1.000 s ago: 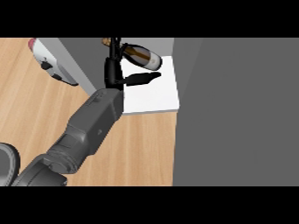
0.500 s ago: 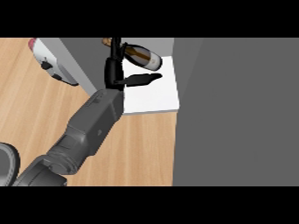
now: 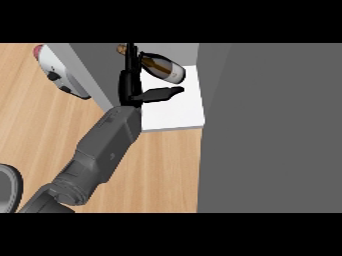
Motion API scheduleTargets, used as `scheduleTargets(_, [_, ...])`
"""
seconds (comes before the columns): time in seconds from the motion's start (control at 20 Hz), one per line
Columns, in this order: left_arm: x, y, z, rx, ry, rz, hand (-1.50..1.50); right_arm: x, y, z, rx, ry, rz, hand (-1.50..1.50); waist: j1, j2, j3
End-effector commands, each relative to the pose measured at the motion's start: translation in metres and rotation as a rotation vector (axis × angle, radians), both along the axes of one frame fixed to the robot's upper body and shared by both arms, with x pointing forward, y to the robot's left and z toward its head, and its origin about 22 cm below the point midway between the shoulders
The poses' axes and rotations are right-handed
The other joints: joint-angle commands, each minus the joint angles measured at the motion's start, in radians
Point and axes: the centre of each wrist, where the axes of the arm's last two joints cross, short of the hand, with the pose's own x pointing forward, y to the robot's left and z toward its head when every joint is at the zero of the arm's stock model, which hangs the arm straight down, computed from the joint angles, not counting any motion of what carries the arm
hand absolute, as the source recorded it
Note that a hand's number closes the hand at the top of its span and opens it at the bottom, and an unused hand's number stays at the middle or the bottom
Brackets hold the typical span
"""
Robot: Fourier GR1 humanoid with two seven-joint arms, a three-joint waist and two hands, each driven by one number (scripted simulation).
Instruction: Pick up the wine, place it into the cabinet and close the cabinet
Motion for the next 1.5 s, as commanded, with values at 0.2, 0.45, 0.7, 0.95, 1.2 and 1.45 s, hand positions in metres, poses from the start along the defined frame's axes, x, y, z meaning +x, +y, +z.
scheduleTargets(0.2, [-0.030,-0.004,-0.026,-0.043,0.069,0.016,-1.50,-0.017,-0.007,0.011,0.030,-0.024,-0.003,-1.50,0.027,-0.010,-0.001])
scheduleTargets(0.45, [-0.063,-0.031,-0.031,-0.021,0.049,-0.040,-1.50,-0.024,0.000,0.004,0.011,-0.020,-0.039,-1.50,0.041,-0.006,-0.001])
scheduleTargets(0.7, [-0.112,-0.061,-0.032,-0.013,0.061,-0.054,-1.50,-0.022,-0.016,0.009,0.006,-0.026,-0.060,-1.50,0.058,-0.010,-0.001])
scheduleTargets(0.95, [-0.128,-0.062,-0.018,-0.011,0.000,-0.068,-1.50,-0.038,-0.016,0.008,0.006,-0.019,-0.093,-1.50,0.075,-0.011,0.000])
scheduleTargets(1.2, [-0.155,-0.066,-0.004,-0.065,-0.006,-0.080,-1.50,-0.035,-0.015,0.005,0.003,-0.020,-0.078,-1.50,0.073,-0.009,-0.001])
scheduleTargets(1.45, [-0.191,-0.062,0.015,-0.089,-0.015,-0.045,-1.50,-0.023,-0.016,0.015,0.000,-0.033,-0.086,-1.50,0.081,-0.010,-0.001])
